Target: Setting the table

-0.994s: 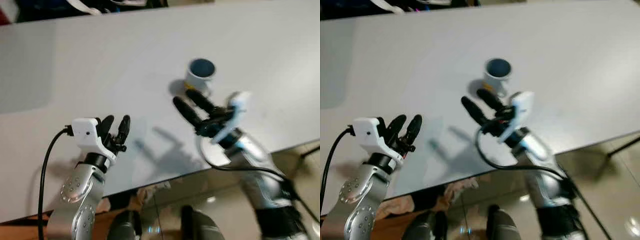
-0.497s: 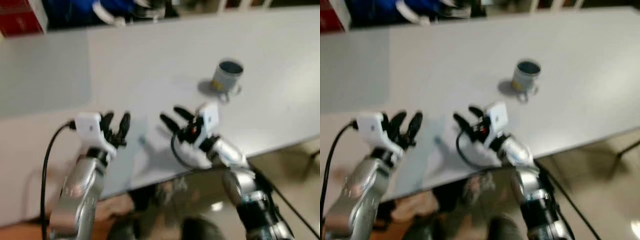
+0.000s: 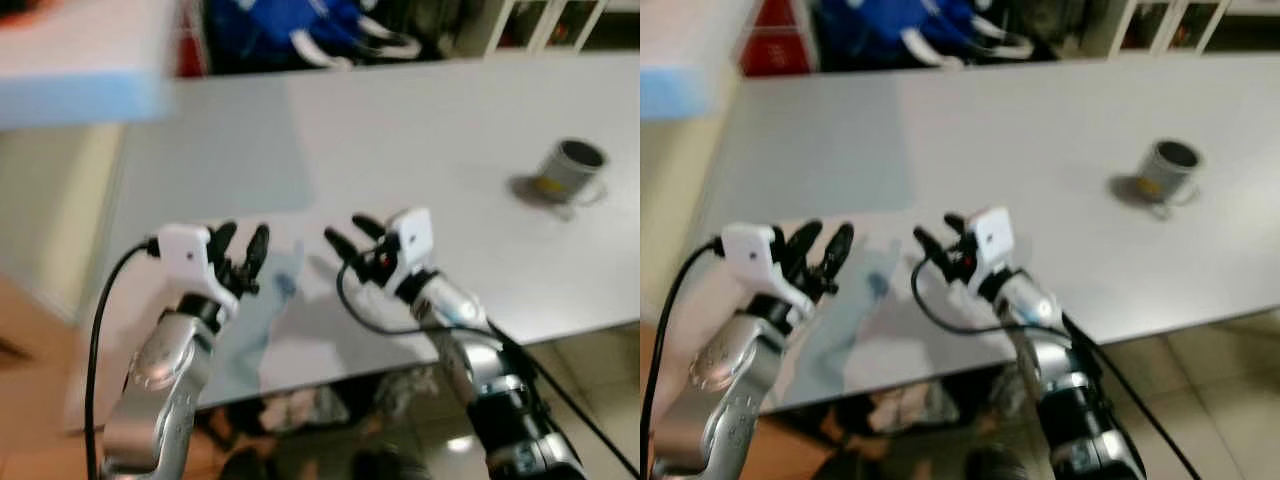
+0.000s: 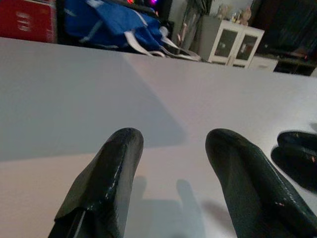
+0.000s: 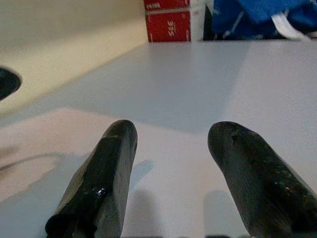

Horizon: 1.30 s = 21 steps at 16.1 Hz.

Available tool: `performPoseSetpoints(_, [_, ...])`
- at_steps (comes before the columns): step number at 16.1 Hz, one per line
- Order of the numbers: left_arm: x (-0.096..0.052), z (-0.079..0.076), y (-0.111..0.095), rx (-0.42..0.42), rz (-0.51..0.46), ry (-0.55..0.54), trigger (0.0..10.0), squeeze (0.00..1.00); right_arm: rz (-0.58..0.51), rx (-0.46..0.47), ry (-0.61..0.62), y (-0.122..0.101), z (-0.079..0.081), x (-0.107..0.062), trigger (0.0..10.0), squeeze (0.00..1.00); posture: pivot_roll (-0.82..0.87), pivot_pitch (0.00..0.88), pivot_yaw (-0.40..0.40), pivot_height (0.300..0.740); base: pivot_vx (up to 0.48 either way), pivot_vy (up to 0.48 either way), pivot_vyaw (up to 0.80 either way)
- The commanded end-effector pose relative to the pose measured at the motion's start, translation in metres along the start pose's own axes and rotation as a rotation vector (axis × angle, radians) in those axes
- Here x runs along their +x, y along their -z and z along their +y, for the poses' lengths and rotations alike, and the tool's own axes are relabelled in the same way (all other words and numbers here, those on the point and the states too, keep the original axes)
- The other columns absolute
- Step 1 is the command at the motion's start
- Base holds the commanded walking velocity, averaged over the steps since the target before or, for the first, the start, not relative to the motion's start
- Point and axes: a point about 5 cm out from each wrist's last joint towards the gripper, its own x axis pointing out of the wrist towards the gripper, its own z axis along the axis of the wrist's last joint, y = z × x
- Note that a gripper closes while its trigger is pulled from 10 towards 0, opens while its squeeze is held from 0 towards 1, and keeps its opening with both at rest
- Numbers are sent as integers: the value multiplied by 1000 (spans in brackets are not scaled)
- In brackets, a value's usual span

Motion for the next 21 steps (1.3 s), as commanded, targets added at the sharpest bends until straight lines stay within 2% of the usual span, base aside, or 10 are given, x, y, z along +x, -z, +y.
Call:
performPoseSetpoints(1, [-3,4,3,11,18,0,10000,0,-3,-4,2,0,3,4,10000,0,-26,109,-8,740,0,472,0])
performPoseSetpoints(4, [-3,-2,5,4,23,50,10000,0,1,-8,4,3,2,6,10000,0,-24,105,-10,740,0,472,0])
performPoseSetpoints(6, [-5,-10,5,-24,20,117,10000,0,-8,-4,-40,2,3,4,10000,0,-25,99,-11,740,0,472,672])
performPoseSetpoints(9, [-11,-21,5,-40,33,245,10000,0,-24,13,-41,2,2,3,10000,0,-26,96,-14,740,0,472,794])
performPoseSetpoints(11, [-18,-28,4,-62,49,357,10000,0,-15,21,19,4,-4,2,10000,0,-29,94,-15,740,0,472,394])
performPoseSetpoints(13, [-22,-34,3,-72,57,421,10000,0,-8,21,50,6,-9,-1,10000,0,-32,96,-12,740,0,472,0])
performPoseSetpoints(15, [-25,-39,3,-88,62,461,10000,0,3,20,80,9,-14,-6,10000,0,-36,98,-10,740,0,472,0])
performPoseSetpoints(17, [-25,-38,3,-89,63,455,10000,0,4,24,99,10,-16,-8,10000,0,-40,102,-8,740,0,471,0])
performPoseSetpoints(19, [-22,-34,3,-70,42,413,10000,0,0,15,175,10,-23,-12,10000,0,-42,106,-8,740,0,0,0])
performPoseSetpoints(21, [-16,-26,2,-68,27,314,10000,0,-9,-40,525,8,-57,-27,10000,0,-44,108,-10,740,0,0,0])
